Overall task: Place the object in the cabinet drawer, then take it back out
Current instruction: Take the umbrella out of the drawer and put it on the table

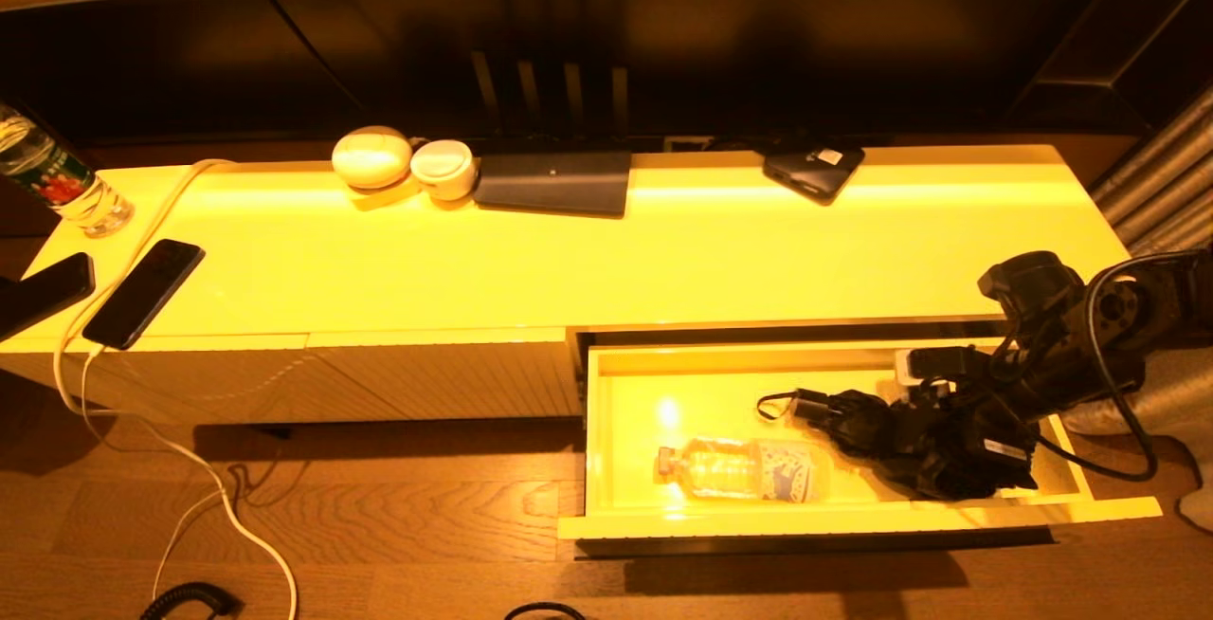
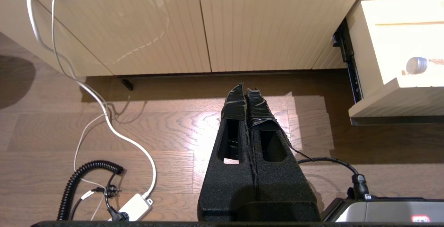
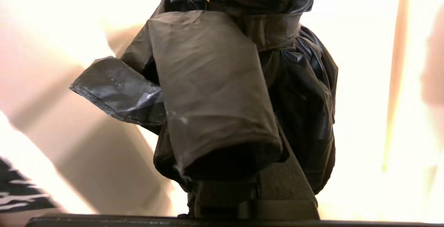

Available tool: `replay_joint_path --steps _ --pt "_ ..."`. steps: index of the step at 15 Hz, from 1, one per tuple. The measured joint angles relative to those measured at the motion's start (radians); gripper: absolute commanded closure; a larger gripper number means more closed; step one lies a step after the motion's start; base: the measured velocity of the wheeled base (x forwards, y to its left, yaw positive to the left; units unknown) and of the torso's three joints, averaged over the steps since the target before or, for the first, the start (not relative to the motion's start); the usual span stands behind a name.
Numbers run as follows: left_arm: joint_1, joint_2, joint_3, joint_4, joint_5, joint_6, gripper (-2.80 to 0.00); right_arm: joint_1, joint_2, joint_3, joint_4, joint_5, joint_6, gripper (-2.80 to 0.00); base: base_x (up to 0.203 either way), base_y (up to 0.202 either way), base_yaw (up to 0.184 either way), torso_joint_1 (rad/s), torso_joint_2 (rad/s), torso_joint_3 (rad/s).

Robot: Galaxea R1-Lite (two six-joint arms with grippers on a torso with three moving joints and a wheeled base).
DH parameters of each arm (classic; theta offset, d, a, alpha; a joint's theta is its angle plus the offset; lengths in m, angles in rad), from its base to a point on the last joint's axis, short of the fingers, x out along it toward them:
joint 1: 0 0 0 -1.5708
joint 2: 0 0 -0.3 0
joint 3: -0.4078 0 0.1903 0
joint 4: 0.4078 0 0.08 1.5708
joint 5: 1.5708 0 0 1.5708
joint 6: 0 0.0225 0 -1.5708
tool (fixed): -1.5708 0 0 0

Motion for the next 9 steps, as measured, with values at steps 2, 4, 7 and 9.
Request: replay_joint_path --steps 2,4,7,9 --pt "0.000 0.000 0.000 0.000 0.000 0.000 0.00 -0.004 -0.050 0.036 -0.032 -0.015 -0.003 0.00 0.000 0.000 0.000 0.000 0.00 0.000" --pt "0.000 0.000 0.000 0.000 0.000 0.000 0.00 -0.005 -0.100 0.079 -0.090 -0.033 -0.010 0.00 0.000 0.000 0.000 0.000 0.00 0.000" --pt "0.000 0.000 0.000 0.000 0.000 0.000 0.00 -0.006 -0.184 0.141 -0.137 -0.039 -0.042 0.00 0.000 0.000 0.000 0.000 0.00 0.000" --pt "0.000 0.000 0.000 0.000 0.000 0.000 0.00 -0.010 -0.239 0.173 -0.190 -0.040 -0.046 0.00 0.000 0.000 0.000 0.000 0.00 0.000"
